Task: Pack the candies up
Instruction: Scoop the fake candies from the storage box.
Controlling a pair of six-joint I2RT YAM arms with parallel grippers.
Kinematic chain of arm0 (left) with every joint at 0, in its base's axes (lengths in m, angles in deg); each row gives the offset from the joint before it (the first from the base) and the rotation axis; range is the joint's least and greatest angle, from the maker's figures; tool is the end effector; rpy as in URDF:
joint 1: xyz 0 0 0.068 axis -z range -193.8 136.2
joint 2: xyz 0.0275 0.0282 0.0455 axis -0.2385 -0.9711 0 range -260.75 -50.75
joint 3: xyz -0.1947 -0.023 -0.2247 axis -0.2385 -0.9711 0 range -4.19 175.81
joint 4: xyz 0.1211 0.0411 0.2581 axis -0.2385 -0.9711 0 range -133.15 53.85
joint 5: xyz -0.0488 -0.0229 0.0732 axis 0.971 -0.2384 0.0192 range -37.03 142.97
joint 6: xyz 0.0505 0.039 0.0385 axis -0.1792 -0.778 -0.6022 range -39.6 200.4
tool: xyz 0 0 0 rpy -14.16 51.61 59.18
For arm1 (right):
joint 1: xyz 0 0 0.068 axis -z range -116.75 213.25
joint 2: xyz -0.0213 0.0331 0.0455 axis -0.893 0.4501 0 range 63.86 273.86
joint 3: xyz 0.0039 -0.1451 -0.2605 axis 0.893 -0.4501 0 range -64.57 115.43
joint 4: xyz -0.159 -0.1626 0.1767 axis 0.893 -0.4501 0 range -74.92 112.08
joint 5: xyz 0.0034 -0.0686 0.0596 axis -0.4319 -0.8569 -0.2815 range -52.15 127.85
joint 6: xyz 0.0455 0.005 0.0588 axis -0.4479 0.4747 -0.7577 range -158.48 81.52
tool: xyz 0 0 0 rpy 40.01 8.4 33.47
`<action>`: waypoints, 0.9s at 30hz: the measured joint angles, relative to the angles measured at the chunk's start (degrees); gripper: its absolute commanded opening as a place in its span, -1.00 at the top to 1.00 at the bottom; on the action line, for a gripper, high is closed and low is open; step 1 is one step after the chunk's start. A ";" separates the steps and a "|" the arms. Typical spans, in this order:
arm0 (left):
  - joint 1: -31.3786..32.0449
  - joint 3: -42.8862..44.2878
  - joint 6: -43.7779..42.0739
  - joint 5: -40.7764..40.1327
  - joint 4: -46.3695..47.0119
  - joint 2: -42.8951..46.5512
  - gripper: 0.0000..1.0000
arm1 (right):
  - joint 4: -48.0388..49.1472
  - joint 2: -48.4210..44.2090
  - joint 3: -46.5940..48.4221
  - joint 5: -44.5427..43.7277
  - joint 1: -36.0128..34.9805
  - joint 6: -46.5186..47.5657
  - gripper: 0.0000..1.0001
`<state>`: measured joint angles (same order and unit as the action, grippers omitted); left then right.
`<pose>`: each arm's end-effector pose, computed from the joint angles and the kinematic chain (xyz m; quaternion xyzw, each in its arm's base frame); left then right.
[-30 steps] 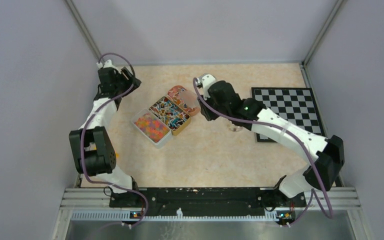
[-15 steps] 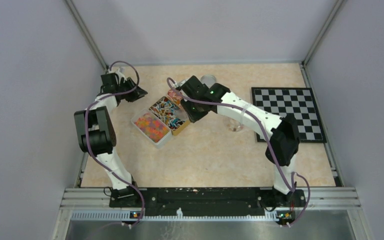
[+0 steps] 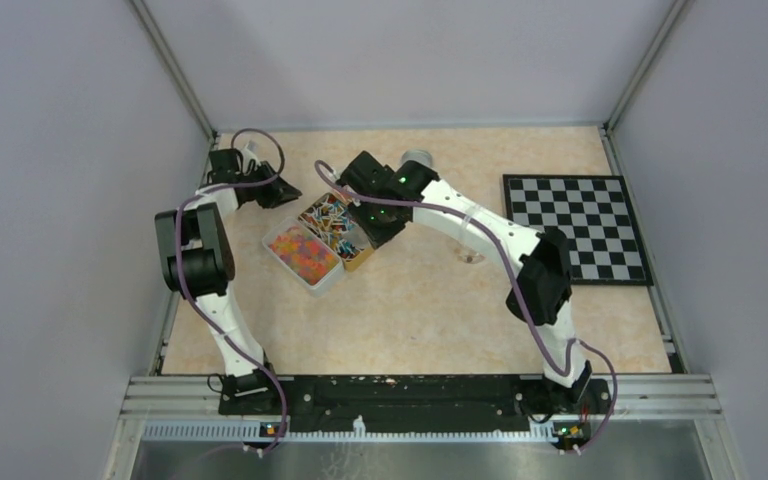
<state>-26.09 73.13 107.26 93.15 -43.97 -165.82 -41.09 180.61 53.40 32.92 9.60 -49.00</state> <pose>0.4785 0.0630 0.1696 -0.1688 0.8627 -0.3605 0.3119 0.2927 0.3887 0.3181 -0.3466 0.9053 0.0933 0.2273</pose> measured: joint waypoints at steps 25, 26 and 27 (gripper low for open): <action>0.00 4.24 -1.33 2.40 -6.75 -4.48 0.47 | -7.93 13.57 15.67 -6.32 -1.38 1.92 1.00; 0.00 4.24 -1.31 2.51 -6.88 -4.48 0.47 | -7.72 13.86 15.67 -6.49 -1.38 2.03 1.00; 0.00 4.26 -1.33 2.60 -6.91 -4.48 0.47 | -7.48 14.08 15.67 -6.62 -1.38 2.19 1.00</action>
<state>-26.09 77.39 105.92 95.75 -50.88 -170.30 -48.57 194.69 69.07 26.30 8.22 -46.82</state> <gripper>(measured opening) 0.261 0.285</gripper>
